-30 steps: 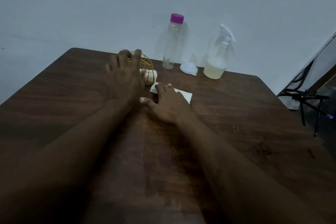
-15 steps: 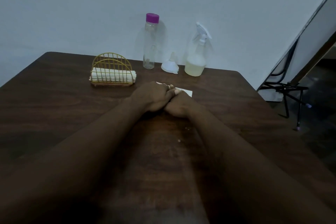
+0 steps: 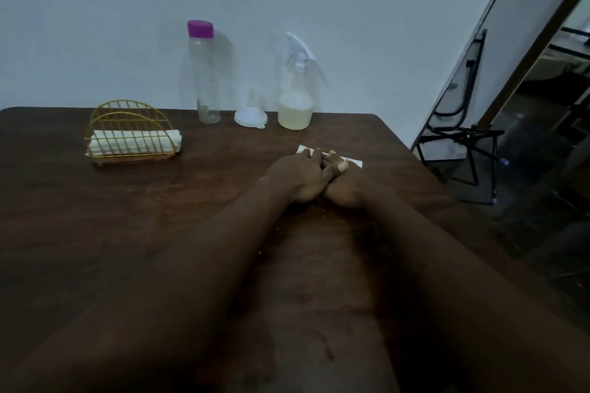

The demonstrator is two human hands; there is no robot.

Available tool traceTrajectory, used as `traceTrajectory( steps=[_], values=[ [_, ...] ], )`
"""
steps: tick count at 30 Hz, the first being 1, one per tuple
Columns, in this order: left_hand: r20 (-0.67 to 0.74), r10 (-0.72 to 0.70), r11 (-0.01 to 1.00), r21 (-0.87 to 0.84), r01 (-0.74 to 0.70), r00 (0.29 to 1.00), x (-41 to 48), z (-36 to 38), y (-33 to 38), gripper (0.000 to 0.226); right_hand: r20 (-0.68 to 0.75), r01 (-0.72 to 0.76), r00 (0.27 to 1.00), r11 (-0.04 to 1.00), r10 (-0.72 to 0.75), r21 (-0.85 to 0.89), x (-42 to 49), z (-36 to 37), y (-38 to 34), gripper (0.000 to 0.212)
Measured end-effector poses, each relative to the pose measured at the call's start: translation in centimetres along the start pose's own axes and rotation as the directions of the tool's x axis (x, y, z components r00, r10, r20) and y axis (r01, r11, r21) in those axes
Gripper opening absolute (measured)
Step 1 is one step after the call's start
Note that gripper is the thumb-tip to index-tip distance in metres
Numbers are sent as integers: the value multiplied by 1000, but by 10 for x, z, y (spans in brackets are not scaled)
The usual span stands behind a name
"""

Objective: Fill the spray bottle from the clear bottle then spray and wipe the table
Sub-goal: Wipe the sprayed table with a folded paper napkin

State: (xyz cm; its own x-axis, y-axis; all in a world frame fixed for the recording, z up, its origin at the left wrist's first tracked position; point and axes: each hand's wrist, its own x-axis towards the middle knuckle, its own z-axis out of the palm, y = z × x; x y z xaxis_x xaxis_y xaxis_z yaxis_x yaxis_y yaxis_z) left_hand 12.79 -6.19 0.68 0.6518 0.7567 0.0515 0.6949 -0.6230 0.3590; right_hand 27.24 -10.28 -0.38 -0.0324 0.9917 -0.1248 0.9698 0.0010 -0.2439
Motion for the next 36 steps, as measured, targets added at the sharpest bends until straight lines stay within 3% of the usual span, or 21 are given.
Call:
traceTrajectory(
  steps=[8,12,16,21,29,36],
  values=[
    [7,62,996,58,-63,998,24,18,47,95,-65,-81,994,985,92,152,-32,-16,50,67],
    [-57,119,975,196,-106,991,31,22,56,106,-73,-163,984,986,165,37,-37,-17,66,89],
    [97,119,962,237,-139,988,34,28,56,115,-76,-176,982,984,175,-6,-38,-6,76,73],
    [109,108,959,252,-133,988,22,30,68,124,-43,-142,989,990,141,-23,-58,-10,78,79],
    [80,190,949,242,-204,978,-37,39,95,109,-45,-164,986,985,161,-56,-121,0,65,81],
    [85,208,940,259,-223,974,-94,47,121,126,-58,-162,986,982,157,-96,-182,16,54,80]
  ],
)
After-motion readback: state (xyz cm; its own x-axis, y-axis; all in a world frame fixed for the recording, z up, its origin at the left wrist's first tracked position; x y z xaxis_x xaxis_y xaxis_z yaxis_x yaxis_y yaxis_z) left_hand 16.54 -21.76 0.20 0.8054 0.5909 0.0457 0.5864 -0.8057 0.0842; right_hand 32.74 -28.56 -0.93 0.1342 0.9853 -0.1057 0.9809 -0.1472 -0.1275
